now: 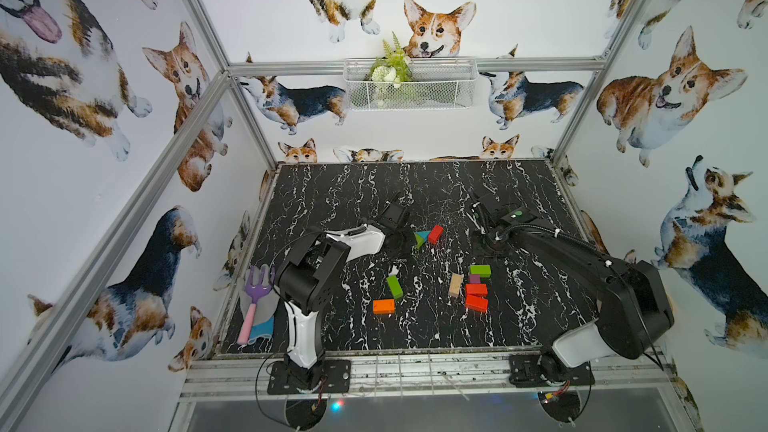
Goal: Assemble a heart with building blocks
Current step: Assemble the building block at the center of the board.
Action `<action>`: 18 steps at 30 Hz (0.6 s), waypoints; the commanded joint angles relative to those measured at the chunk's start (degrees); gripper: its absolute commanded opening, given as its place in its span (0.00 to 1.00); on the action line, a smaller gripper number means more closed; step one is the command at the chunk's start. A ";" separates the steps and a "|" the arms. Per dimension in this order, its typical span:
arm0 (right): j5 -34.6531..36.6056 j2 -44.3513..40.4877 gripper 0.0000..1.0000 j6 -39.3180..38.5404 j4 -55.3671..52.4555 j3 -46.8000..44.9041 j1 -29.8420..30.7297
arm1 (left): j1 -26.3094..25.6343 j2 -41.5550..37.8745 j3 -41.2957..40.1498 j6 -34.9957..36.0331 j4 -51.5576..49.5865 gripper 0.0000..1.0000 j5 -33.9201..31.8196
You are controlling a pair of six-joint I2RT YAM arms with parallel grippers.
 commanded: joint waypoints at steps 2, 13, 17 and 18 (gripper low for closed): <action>0.68 -0.13 0.39 0.65 -0.76 -0.20 0.17 | 0.16 -0.34 -0.08 1.41 -3.89 0.00 -1.67; -6.41 7.96 0.45 0.52 8.15 1.40 1.40 | 0.35 -4.02 -1.91 1.84 -5.75 0.05 -1.51; -4.94 14.35 0.46 0.22 8.55 5.54 1.76 | -1.87 -5.36 -5.16 0.34 -2.93 0.15 0.67; -4.45 15.33 0.46 0.21 8.49 6.26 1.77 | -2.84 -5.65 -5.95 -0.28 -1.18 0.19 1.36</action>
